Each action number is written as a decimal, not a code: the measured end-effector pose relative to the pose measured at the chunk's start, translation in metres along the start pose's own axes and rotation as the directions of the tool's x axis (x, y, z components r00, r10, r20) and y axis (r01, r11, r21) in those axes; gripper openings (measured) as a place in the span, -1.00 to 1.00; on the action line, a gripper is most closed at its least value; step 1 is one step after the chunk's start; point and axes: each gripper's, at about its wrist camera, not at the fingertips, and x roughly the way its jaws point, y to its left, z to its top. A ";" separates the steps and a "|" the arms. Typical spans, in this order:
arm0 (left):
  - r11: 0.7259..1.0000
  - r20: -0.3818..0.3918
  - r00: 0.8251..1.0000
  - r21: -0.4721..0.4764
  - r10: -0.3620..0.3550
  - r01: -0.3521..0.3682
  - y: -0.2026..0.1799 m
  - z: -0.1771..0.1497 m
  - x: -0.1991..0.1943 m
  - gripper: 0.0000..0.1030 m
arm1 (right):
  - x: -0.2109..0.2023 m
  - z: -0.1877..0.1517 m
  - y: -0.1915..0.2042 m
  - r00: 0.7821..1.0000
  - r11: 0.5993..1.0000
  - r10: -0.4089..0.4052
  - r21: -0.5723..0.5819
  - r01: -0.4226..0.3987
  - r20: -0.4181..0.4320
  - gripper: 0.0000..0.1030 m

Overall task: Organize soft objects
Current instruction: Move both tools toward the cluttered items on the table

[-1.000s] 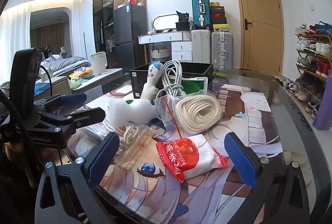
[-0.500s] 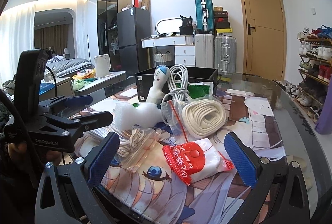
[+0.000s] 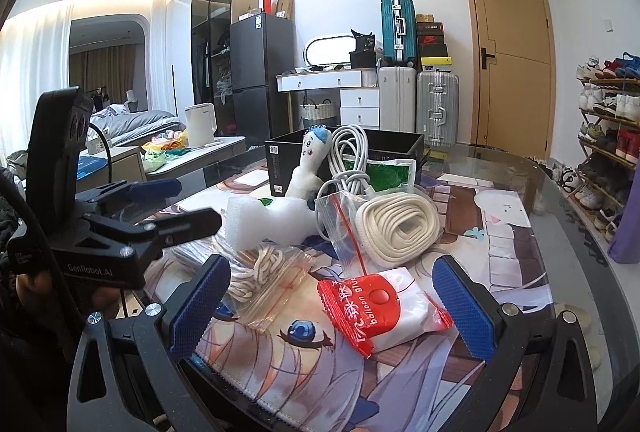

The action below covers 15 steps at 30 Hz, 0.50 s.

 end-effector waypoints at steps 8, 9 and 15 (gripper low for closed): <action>1.000 0.000 1.000 0.001 -0.003 0.003 0.000 0.001 0.001 1.00 | -0.001 0.001 0.000 1.000 1.000 -0.001 -0.002 0.001 0.000 0.99; 1.000 0.001 1.000 0.001 -0.003 0.003 0.000 0.001 0.000 1.00 | -0.001 0.001 0.000 1.000 1.000 0.000 -0.001 0.000 -0.001 0.99; 1.000 0.018 1.000 -0.010 -0.003 0.003 0.002 0.002 -0.002 1.00 | -0.001 0.001 -0.001 1.000 1.000 0.002 -0.008 -0.002 0.005 0.99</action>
